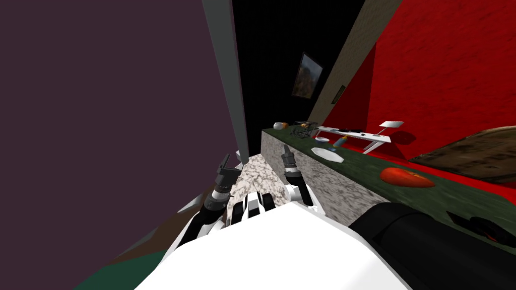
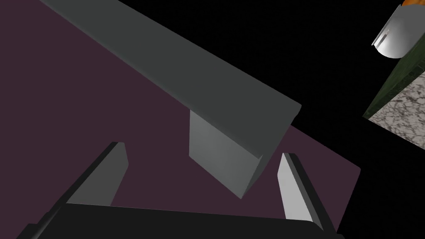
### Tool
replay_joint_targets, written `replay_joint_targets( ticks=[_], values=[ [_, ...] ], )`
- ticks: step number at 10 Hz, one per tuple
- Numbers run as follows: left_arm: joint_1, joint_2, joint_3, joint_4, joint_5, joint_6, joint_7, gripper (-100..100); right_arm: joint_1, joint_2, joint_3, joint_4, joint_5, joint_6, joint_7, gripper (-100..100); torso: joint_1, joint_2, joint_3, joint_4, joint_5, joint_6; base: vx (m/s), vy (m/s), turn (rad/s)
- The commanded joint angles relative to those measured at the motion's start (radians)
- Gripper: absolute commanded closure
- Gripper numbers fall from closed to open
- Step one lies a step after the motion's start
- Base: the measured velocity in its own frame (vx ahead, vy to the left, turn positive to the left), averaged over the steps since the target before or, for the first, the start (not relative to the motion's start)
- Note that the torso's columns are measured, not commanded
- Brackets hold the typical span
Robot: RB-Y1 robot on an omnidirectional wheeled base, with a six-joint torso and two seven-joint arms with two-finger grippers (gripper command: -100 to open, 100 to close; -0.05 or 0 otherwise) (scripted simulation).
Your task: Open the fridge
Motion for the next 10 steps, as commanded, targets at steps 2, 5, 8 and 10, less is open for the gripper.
replay_joint_targets(
  ticks=[2,5,8,10],
  values=[
    [0.010,0.006,-0.004,-0.078,0.001,0.031,0.000,-100,0.000,0.000,0.000,0.000,0.000,0.000,0.000,0,-0.004,0.007,0.005,0.003,-0.002,0.001,0.033,-0.004,0.020],
    [0.018,0.012,-0.005,-0.104,0.002,0.046,0.002,-100,0.000,0.000,0.000,0.000,0.000,0.000,0.000,0,-0.007,0.013,0.007,0.008,-0.003,0.002,0.011,-0.006,0.020],
    [0.035,0.026,-0.001,-0.073,0.002,0.072,-0.001,0,0.000,0.000,0.000,0.000,0.000,0.000,0.000,0,-0.002,0.005,0.005,-0.001,-0.001,0.000,0.005,0.003,0.005],
    [0.038,0.027,-0.001,-0.069,0.002,0.075,-0.001,0,0.000,0.000,0.000,0.000,0.000,0.000,0.000,0,0.001,-0.001,0.002,-0.005,0.001,-0.001,0.000,0.000,0.000]
  ],
)
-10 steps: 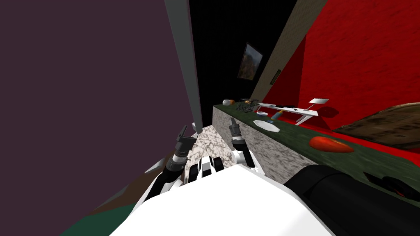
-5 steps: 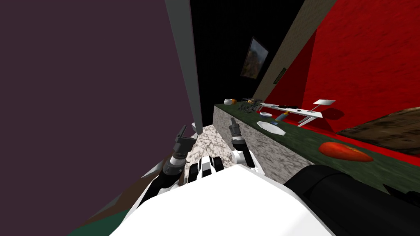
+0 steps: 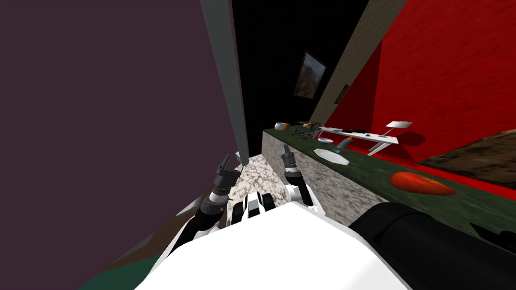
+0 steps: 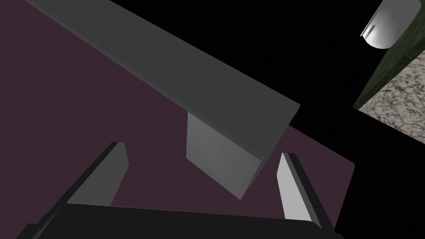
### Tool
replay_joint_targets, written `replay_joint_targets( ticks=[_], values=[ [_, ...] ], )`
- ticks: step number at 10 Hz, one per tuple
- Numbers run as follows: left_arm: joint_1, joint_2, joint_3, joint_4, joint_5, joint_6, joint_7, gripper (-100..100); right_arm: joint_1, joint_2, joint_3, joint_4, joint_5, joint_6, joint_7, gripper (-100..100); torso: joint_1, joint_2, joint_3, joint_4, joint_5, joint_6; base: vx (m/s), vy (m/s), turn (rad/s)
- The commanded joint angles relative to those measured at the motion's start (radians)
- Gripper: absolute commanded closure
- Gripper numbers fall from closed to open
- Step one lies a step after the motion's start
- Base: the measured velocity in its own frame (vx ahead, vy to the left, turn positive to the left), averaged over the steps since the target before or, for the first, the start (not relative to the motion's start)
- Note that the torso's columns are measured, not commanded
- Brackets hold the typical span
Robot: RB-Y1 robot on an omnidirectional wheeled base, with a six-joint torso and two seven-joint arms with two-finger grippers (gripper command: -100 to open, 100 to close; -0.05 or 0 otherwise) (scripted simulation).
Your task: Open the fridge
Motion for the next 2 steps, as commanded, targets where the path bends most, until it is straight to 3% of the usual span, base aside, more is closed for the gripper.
replay_joint_targets(
  ticks=[1,2],
  values=[
    [0.001,0.000,0.000,0.001,0.000,0.001,0.000,0,0.000,0.000,0.000,0.000,0.000,0.000,0.000,0,0.001,-0.001,-0.001,-0.001,0.000,0.000,0.000,0.000,0.000],
    [0.001,0.001,-0.001,0.001,0.000,0.001,0.000,0,0.000,0.000,0.000,0.000,0.000,0.000,0.000,0,0.001,-0.002,-0.001,-0.001,0.000,0.000,0.000,0.000,0.000]
  ],
)
